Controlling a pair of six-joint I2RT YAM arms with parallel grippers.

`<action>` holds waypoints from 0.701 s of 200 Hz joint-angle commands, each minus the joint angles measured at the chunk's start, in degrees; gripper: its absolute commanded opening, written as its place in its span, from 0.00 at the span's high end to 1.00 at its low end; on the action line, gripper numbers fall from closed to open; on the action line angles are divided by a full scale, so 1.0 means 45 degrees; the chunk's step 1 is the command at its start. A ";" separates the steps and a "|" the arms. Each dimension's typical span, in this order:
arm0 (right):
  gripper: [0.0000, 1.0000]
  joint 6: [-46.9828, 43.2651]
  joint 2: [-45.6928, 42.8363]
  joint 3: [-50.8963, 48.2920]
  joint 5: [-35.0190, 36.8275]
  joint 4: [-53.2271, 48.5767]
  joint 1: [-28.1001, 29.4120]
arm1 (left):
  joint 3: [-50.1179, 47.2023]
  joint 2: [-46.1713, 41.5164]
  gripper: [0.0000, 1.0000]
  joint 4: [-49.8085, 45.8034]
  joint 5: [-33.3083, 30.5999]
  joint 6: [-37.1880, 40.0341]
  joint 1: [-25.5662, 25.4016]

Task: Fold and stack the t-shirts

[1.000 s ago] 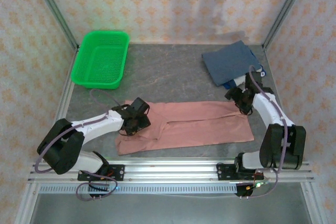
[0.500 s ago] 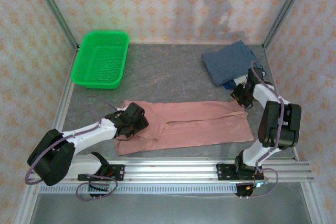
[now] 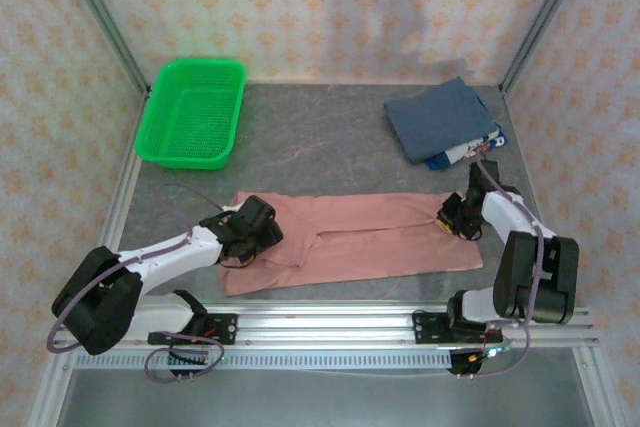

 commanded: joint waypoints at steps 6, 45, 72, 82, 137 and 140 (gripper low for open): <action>0.85 -0.0006 -0.0277 -0.0201 0.1455 -0.0814 -0.0016 | -0.0313 0.0267 0.29 -0.1241 -0.0874 0.0009 0.0154; 0.84 -0.0540 0.1006 0.0909 0.2673 -0.0667 -0.0572 | -0.0526 -0.0333 0.29 -0.1846 -0.1055 0.0514 0.0659; 0.83 -0.0520 0.2151 0.1439 0.2631 -0.0074 -0.0632 | -0.1146 -0.0983 0.28 -0.1852 -0.0974 0.0679 0.1171; 0.83 -0.0488 0.2711 0.1608 0.2527 0.0074 -0.0622 | -0.1329 -0.1122 0.27 -0.1846 -0.0917 0.0683 0.1293; 0.75 -0.0186 0.2814 0.2006 0.2409 0.0572 -0.0748 | -0.1492 -0.1838 0.26 -0.2128 -0.0838 0.1126 0.1369; 0.73 -0.0248 0.2863 0.2095 0.2437 0.0526 -0.0790 | -0.1521 -0.1883 0.26 -0.2138 -0.0855 0.1145 0.1377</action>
